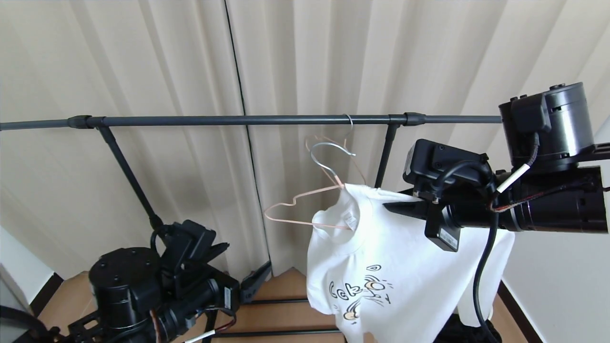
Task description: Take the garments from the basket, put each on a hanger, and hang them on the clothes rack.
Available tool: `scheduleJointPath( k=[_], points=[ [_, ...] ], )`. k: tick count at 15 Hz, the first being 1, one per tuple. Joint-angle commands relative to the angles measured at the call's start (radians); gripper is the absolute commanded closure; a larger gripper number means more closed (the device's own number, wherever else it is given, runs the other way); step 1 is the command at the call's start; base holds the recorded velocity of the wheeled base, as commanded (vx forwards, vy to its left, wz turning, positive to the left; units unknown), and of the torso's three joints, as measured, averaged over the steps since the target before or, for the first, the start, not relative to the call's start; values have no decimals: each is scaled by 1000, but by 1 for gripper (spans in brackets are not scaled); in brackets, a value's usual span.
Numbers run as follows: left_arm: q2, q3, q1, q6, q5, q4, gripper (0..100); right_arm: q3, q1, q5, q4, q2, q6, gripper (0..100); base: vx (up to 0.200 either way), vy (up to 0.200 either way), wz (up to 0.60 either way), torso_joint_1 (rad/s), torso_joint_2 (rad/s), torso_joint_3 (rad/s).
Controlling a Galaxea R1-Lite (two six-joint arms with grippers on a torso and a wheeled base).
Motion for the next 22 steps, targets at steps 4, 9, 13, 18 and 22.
scheduleJointPath(
  k=[4,9,13,18,22],
  points=[
    [119,-131,-93,-217,36,104,0,60,63,-63,-87,-18,64,100,0,0,0,0,0,0],
    [96,-383,-107,-482,128,469,0,69,104,-103,-115,-18,140,100,0,0,0,0,0,0],
    [94,-430,-109,-493,129,478,0,91,104,-103,-115,-27,143,100,0,0,0,0,0,0],
    [189,-502,-129,-476,238,477,0,94,149,-103,-115,-64,182,100,0,0,0,0,0,0],
    [218,-548,-149,-447,260,475,0,94,159,-103,-115,-64,185,100,0,0,0,0,0,0]
  ],
)
